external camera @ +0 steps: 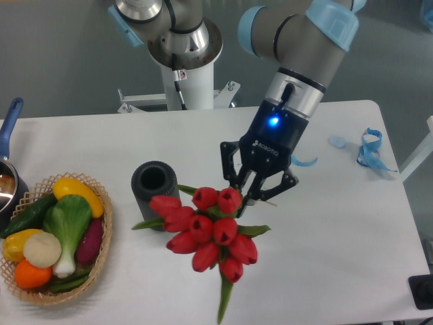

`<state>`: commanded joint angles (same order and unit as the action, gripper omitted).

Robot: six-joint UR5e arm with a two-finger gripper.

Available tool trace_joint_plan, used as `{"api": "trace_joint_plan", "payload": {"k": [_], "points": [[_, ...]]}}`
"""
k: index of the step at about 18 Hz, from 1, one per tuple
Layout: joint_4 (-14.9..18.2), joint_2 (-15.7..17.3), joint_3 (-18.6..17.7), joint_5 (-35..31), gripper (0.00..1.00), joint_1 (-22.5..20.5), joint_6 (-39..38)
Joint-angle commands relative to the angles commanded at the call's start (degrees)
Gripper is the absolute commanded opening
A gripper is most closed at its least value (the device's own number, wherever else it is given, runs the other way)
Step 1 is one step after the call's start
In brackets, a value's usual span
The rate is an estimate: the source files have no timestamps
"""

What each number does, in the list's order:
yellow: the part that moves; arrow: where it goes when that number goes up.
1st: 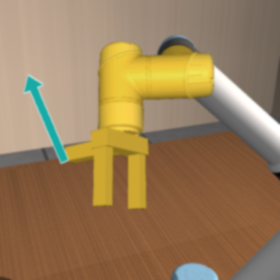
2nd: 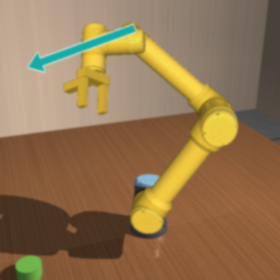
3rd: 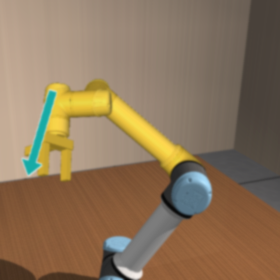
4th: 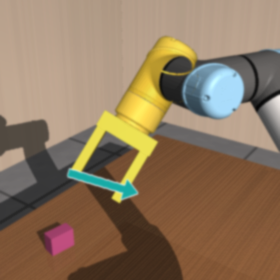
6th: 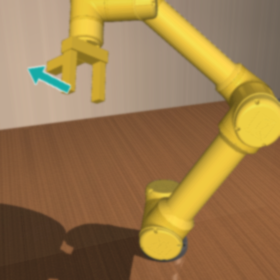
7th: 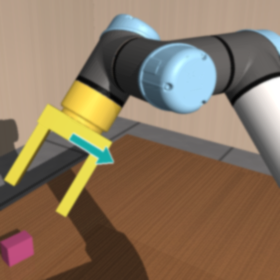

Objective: Insert the flowers into the vase
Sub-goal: 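Carry the tulips over the dark grey vase, stems pointing down, then lower the tulip stems into the vase opening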

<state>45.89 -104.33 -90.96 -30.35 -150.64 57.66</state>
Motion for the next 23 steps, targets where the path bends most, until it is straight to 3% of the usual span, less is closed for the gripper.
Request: {"api": "trace_joint_plan", "payload": {"k": [5, 10, 12, 18, 23], "points": [[-1.06, 0.79, -7.03, 16.09, 0.1, 0.09, 3.6], [-1.15, 3.95, -13.62, 24.27, 0.1, 0.09, 6.68], [-1.15, 6.84, -16.78, 25.08, 0.1, 0.26, 6.77], [-1.06, 11.86, -21.89, 25.17, 0.1, 0.35, 6.77], [-1.06, 12.31, -23.83, 24.99, 0.1, 0.7, 7.47]]}}
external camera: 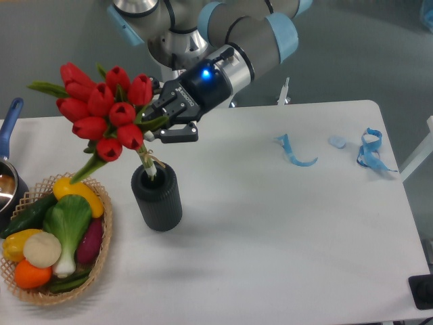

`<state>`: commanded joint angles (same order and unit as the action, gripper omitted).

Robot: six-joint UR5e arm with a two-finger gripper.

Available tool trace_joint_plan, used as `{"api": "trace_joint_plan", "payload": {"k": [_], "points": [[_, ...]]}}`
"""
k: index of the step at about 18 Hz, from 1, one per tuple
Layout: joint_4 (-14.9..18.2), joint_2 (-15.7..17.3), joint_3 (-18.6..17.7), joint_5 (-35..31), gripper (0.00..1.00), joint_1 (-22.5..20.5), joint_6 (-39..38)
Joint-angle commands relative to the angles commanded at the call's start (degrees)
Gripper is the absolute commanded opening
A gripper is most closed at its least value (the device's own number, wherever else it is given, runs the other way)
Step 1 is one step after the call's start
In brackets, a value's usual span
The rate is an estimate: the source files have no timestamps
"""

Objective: Insert the flowers into the vase
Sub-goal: 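Lower the tulip stems into the vase opening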

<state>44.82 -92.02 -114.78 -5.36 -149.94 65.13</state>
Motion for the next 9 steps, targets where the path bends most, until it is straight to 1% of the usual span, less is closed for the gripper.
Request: {"api": "trace_joint_plan", "payload": {"k": [6, 9], "points": [[0.0, -1.14, -1.76, -0.18, 0.1, 0.09, 3.6], [0.0, -1.49, -2.38, -0.53, 0.1, 0.09, 4.04]]}}
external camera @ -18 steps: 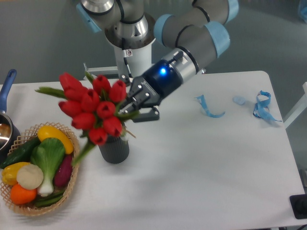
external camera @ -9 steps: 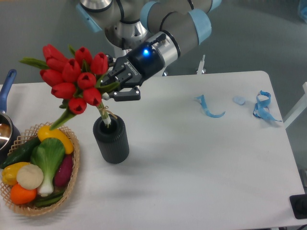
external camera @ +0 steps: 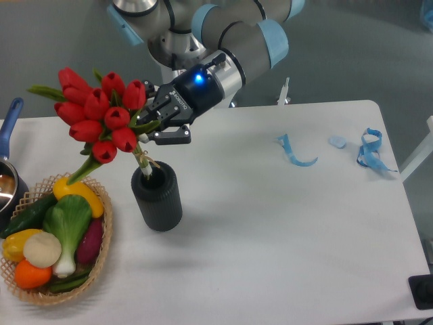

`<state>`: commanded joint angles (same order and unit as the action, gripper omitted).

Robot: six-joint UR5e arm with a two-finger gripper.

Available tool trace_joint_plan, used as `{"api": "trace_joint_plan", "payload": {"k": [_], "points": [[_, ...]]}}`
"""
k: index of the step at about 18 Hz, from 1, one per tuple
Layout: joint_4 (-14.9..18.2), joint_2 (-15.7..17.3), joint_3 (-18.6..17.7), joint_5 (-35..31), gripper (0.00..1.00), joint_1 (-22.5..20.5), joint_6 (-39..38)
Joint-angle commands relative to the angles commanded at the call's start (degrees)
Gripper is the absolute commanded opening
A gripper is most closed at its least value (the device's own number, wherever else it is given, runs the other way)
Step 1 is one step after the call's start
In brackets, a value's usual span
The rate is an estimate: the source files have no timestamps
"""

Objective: Insert the flowers into the vase
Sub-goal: 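Lower the tulip stems into the vase opening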

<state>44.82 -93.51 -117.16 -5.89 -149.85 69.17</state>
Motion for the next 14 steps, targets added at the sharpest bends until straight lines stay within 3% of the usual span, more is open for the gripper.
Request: {"api": "trace_joint_plan", "payload": {"k": [14], "points": [[-0.18, -4.65, -3.96, -0.26, 0.11, -0.26, 7.47]]}}
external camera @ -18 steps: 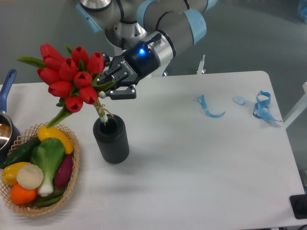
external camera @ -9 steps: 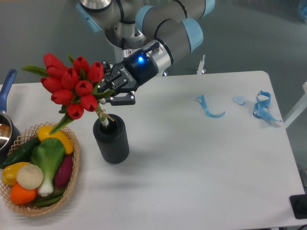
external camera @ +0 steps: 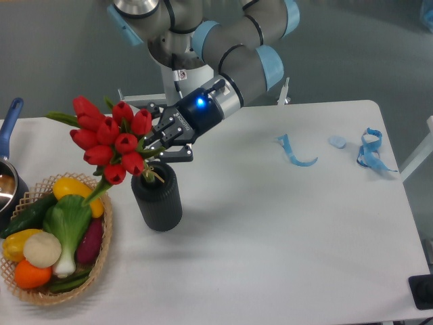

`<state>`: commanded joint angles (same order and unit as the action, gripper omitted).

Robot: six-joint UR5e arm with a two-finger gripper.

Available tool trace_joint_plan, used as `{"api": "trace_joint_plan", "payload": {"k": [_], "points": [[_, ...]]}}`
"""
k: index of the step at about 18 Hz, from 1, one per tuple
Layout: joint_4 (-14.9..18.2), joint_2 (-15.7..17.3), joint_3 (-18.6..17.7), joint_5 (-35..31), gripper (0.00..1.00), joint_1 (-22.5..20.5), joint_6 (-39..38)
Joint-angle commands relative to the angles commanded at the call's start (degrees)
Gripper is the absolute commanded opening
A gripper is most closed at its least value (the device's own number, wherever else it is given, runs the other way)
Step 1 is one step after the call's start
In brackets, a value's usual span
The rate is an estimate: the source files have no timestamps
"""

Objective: Insert the flowers into the vase
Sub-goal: 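Lower the tulip stems into the vase opening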

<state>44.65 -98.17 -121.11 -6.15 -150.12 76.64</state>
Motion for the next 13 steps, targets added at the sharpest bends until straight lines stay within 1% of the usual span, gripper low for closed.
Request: {"api": "trace_joint_plan", "payload": {"k": [4, 10, 13], "points": [[0.0, -1.14, -0.26, -0.7, 0.1, -0.44, 0.35], [0.0, -1.76, -1.14, -2.81, 0.11, -0.53, 1.67], [0.0, -2.99, -2.1, -2.81, 0.11, -0.53, 3.42]]}}
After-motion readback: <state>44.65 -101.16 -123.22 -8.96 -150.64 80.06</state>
